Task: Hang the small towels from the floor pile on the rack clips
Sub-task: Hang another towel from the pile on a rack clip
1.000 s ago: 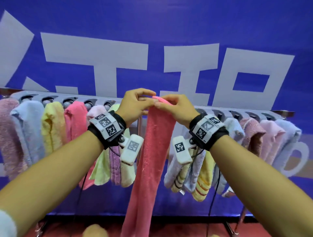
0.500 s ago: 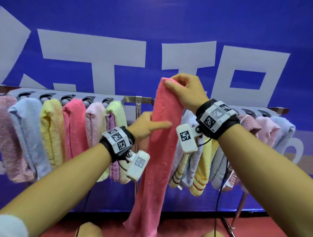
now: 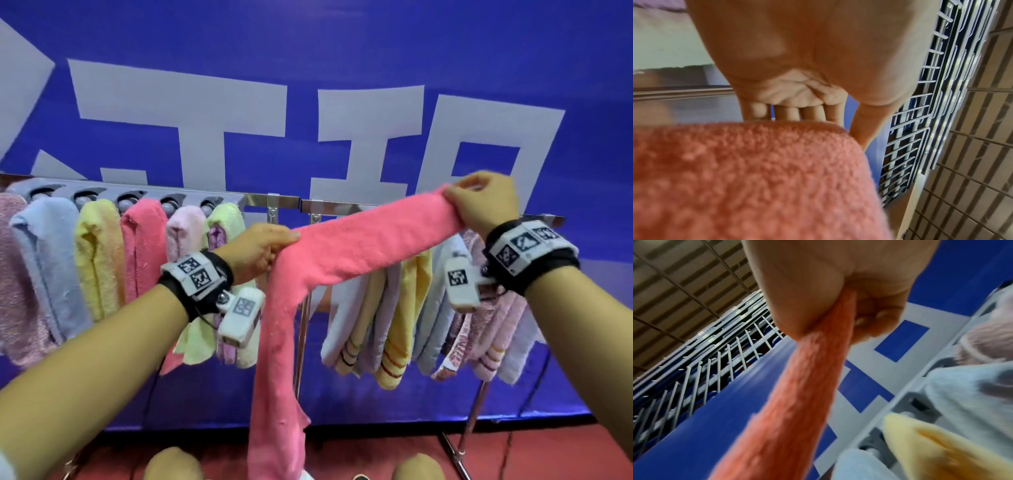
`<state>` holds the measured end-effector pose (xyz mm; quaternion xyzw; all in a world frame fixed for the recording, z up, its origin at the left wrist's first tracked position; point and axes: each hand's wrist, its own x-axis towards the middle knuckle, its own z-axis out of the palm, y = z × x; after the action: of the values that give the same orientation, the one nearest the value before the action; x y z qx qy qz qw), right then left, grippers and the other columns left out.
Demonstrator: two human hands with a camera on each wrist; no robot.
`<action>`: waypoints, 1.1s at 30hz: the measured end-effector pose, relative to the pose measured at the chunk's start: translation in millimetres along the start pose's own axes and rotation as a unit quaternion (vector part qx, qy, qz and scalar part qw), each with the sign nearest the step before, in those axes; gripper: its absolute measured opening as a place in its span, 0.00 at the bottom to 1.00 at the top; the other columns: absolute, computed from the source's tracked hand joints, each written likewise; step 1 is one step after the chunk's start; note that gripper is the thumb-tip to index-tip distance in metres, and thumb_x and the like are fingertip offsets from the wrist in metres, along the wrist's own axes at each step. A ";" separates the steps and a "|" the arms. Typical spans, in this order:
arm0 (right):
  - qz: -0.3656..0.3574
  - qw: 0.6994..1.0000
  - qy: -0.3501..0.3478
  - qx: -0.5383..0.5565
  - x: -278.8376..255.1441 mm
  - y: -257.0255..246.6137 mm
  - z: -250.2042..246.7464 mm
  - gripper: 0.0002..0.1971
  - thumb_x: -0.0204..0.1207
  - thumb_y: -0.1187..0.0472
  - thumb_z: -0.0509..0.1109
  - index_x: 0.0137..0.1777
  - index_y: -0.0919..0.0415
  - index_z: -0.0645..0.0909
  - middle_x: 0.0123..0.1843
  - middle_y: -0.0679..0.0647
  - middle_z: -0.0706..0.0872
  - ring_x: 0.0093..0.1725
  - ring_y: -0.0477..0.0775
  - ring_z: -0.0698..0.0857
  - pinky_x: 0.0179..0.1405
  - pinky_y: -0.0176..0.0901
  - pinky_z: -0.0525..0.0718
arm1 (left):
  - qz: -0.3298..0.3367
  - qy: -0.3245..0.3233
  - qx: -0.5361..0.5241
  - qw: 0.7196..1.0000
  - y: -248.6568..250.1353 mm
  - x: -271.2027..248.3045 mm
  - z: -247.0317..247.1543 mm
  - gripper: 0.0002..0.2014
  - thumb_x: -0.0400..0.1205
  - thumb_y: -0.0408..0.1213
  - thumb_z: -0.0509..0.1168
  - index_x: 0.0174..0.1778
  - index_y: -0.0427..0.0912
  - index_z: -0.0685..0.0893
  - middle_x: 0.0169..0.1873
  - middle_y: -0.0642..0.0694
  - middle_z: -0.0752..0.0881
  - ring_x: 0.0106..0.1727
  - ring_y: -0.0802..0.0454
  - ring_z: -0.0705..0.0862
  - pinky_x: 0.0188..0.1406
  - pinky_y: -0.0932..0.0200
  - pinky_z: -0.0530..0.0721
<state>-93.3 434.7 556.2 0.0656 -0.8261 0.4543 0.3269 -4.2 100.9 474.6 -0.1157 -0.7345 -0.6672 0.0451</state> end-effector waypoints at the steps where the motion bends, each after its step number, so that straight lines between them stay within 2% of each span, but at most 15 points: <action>1: 0.022 0.998 -0.046 -0.036 -6.1 7.4 -3.4 0.05 0.72 0.56 0.76 0.44 0.55 0.89 0.45 0.55 0.90 0.49 0.53 0.87 0.53 0.43 0.82 | 0.009 -0.005 -0.015 1.000 9.9 1.9 0.9 0.15 0.71 0.45 0.77 0.37 0.37 0.82 0.29 0.46 0.79 0.28 0.54 0.76 0.26 0.64 0.73; 4: 0.050 0.979 -0.117 -0.157 -28.3 15.7 -5.5 0.02 0.74 0.58 0.74 0.43 0.54 0.87 0.51 0.58 0.91 0.53 0.60 0.87 0.56 0.46 0.80 | 0.015 -0.036 -0.019 0.999 31.7 8.8 17.3 0.13 0.83 0.33 0.64 0.33 0.39 0.87 0.22 0.51 0.82 0.21 0.60 0.79 0.20 0.69 0.75; 6: -0.024 0.986 -0.086 -0.139 -43.3 9.6 3.3 0.08 0.74 0.60 0.73 0.52 0.58 0.88 0.51 0.56 0.90 0.54 0.57 0.86 0.56 0.45 0.79 | 0.020 -0.064 -0.001 0.998 40.3 15.4 35.4 0.12 0.86 0.29 0.59 0.40 0.33 0.85 0.23 0.50 0.85 0.23 0.61 0.82 0.22 0.69 0.79; 8: -0.077 0.989 -0.123 0.013 -65.1 -9.8 18.6 0.07 0.77 0.62 0.72 0.53 0.59 0.87 0.49 0.53 0.89 0.51 0.52 0.85 0.55 0.47 0.82 | 0.020 -0.092 0.021 0.995 45.7 18.4 56.0 0.10 0.86 0.29 0.60 0.42 0.32 0.84 0.25 0.50 0.86 0.24 0.60 0.83 0.25 0.68 0.80; 10: -0.049 0.952 -0.251 0.169 -84.4 -28.9 39.3 0.08 0.79 0.63 0.68 0.55 0.60 0.86 0.53 0.56 0.90 0.54 0.51 0.86 0.56 0.46 0.83 | 0.016 -0.115 0.047 0.992 44.7 22.9 69.6 0.10 0.85 0.29 0.62 0.39 0.33 0.84 0.23 0.52 0.84 0.23 0.61 0.80 0.24 0.68 0.78; 12: 0.018 0.903 -0.349 0.252 -98.0 -38.6 58.4 0.21 0.74 0.55 0.68 0.62 0.66 0.84 0.57 0.60 0.89 0.57 0.56 0.85 0.59 0.49 0.80 | 0.014 -0.132 0.070 0.989 44.4 22.8 79.2 0.09 0.84 0.28 0.62 0.40 0.32 0.85 0.24 0.50 0.85 0.24 0.59 0.81 0.26 0.66 0.79; 15: 0.090 0.882 -0.371 0.277 -104.7 -38.5 70.2 0.34 0.64 0.45 0.68 0.65 0.70 0.83 0.57 0.64 0.88 0.56 0.60 0.85 0.60 0.54 0.81 | 0.011 -0.130 0.070 0.989 41.6 20.1 77.4 0.07 0.82 0.26 0.63 0.43 0.29 0.86 0.29 0.45 0.87 0.27 0.55 0.84 0.29 0.64 0.82; 19: 0.029 0.870 -0.445 0.211 -105.0 -25.9 65.2 0.24 0.77 0.46 0.72 0.55 0.70 0.87 0.52 0.66 0.90 0.51 0.61 0.86 0.58 0.55 0.83 | -0.001 -0.112 0.062 0.992 28.4 19.4 62.1 0.09 0.73 0.40 0.74 0.36 0.36 0.86 0.27 0.46 0.82 0.27 0.53 0.79 0.30 0.61 0.77; 21: 0.002 0.879 -0.441 0.184 -104.9 -24.6 58.6 0.15 0.81 0.55 0.70 0.45 0.70 0.86 0.41 0.62 0.87 0.41 0.56 0.82 0.47 0.49 0.82 | -0.021 -0.112 0.049 0.992 19.5 18.5 60.0 0.13 0.75 0.45 0.75 0.34 0.39 0.84 0.25 0.45 0.77 0.26 0.52 0.74 0.28 0.63 0.72; 22: 0.001 0.883 -0.432 0.185 -103.8 -24.2 56.0 0.13 0.82 0.58 0.69 0.44 0.70 0.85 0.39 0.60 0.85 0.40 0.55 0.81 0.43 0.45 0.80 | -0.030 -0.117 0.028 0.992 16.0 16.2 62.1 0.17 0.75 0.49 0.76 0.39 0.36 0.84 0.27 0.43 0.74 0.28 0.49 0.73 0.29 0.64 0.71; 24: 0.017 0.887 -0.407 0.216 -99.8 -23.2 49.5 0.14 0.83 0.61 0.67 0.51 0.76 0.83 0.41 0.62 0.84 0.42 0.56 0.81 0.42 0.44 0.81 | -0.043 -0.124 -0.003 0.991 7.9 13.8 63.1 0.30 0.70 0.54 0.77 0.56 0.32 0.82 0.31 0.42 0.73 0.31 0.47 0.72 0.29 0.64 0.72; 25: 0.031 0.888 -0.388 0.245 -98.0 -23.4 45.6 0.14 0.83 0.62 0.66 0.54 0.77 0.82 0.43 0.63 0.84 0.43 0.57 0.81 0.43 0.45 0.81 | -0.043 -0.127 -0.005 0.991 4.5 12.9 62.7 0.32 0.70 0.54 0.78 0.57 0.29 0.82 0.32 0.41 0.76 0.31 0.48 0.75 0.28 0.64 0.75; 29: 0.122 0.877 -0.286 0.365 -84.8 -18.5 25.9 0.07 0.81 0.65 0.63 0.43 0.64 0.81 0.35 0.56 0.83 0.33 0.51 0.83 0.35 0.41 0.81 | -0.030 -0.140 -0.001 0.990 -5.2 13.6 59.5 0.22 0.76 0.47 0.74 0.47 0.27 0.82 0.36 0.40 0.83 0.34 0.49 0.81 0.35 0.59 0.80; 31: 0.144 0.881 -0.276 0.356 -80.6 -14.9 22.0 0.05 0.73 0.63 0.66 0.36 0.59 0.78 0.30 0.53 0.78 0.28 0.50 0.78 0.32 0.41 0.74 | -0.027 -0.133 -0.030 0.990 0.1 11.3 62.6 0.13 0.83 0.39 0.68 0.40 0.32 0.80 0.26 0.48 0.81 0.23 0.58 0.78 0.22 0.68 0.78; 33: 0.140 0.886 -0.333 0.291 -83.7 -11.0 27.4 0.05 0.65 0.56 0.68 0.36 0.58 0.78 0.28 0.52 0.76 0.26 0.51 0.73 0.29 0.43 0.68 | -0.022 -0.125 -0.057 0.990 2.6 15.5 67.8 0.12 0.82 0.40 0.69 0.41 0.35 0.81 0.21 0.52 0.75 0.17 0.62 0.70 0.14 0.72 0.68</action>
<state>-36.9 390.8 503.6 0.1891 -0.7180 0.6664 -0.0681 -12.6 170.0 473.4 -0.1845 -0.6972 -0.6893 -0.0683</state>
